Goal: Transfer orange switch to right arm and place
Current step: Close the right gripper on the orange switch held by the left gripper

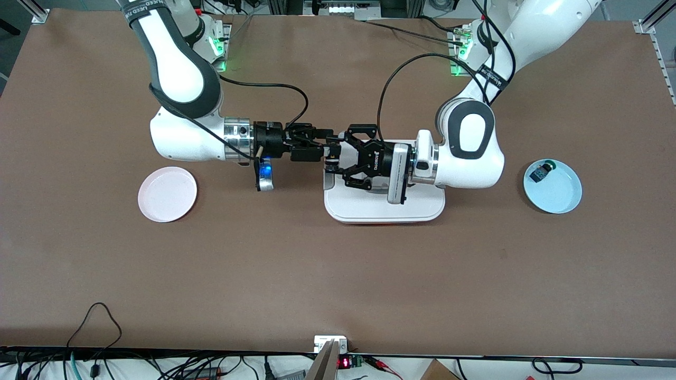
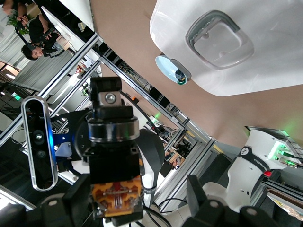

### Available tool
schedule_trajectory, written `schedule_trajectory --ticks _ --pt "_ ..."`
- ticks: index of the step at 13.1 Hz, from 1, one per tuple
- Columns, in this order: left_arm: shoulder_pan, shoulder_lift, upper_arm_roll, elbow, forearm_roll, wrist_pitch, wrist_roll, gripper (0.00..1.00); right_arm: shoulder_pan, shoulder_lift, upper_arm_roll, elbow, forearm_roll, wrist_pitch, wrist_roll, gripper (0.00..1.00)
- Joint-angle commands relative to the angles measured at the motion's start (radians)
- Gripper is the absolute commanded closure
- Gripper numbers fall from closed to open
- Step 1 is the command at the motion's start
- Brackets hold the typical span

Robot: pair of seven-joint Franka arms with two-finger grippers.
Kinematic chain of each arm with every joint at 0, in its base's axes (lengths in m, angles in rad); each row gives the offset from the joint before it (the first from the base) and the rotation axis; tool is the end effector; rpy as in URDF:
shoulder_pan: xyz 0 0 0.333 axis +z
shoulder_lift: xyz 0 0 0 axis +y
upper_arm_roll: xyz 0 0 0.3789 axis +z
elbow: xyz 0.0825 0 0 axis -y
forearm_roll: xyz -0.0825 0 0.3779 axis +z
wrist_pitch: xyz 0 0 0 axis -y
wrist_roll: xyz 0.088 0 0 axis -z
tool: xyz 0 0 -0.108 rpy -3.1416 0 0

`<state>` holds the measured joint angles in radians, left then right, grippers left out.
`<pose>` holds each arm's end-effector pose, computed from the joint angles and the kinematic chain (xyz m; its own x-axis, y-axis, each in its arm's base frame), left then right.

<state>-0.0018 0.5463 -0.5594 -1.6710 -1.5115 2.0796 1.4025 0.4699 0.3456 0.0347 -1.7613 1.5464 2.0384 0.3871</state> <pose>0.6187 -0.3605 0.4330 0.6909 -0.1115 0.7143 -0.7157 0.0338 0.6976 0.5708 0.3766 0.4741 0.6597 -0.1141 -0.7428 -0.7446 -0.2325 -0.6257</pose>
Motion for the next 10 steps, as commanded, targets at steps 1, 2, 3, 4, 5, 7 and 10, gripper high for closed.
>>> schedule_trajectory --ticks 1,2,3,4,5,7,10 --pt "-0.001 -0.011 -0.002 0.002 -0.033 -0.001 0.016 0.48 0.009 -0.025 -0.003 -0.027 0.026 0.02 -0.001 0.19" --pt "-0.001 -0.011 -0.002 0.004 -0.033 -0.001 0.015 0.48 0.007 -0.025 -0.003 -0.027 0.026 0.017 0.001 0.21" --pt "-0.001 -0.011 -0.002 0.004 -0.033 -0.001 0.015 0.49 0.003 -0.022 -0.003 -0.023 0.024 0.013 0.002 0.21" --pt "-0.001 -0.011 -0.002 0.004 -0.033 0.0 0.015 0.49 0.001 -0.022 -0.004 -0.021 0.024 0.01 0.015 0.21" --pt "-0.001 -0.011 -0.002 0.004 -0.033 0.001 0.015 0.48 0.001 -0.022 -0.004 -0.02 0.024 0.01 0.021 0.23" --pt "-0.001 -0.011 -0.002 0.005 -0.033 0.001 0.013 0.48 0.001 -0.022 -0.004 -0.02 0.024 0.013 0.021 0.31" --pt "-0.001 -0.011 -0.002 0.005 -0.044 0.001 0.013 0.49 0.001 -0.022 -0.006 -0.018 0.024 0.016 0.021 0.53"
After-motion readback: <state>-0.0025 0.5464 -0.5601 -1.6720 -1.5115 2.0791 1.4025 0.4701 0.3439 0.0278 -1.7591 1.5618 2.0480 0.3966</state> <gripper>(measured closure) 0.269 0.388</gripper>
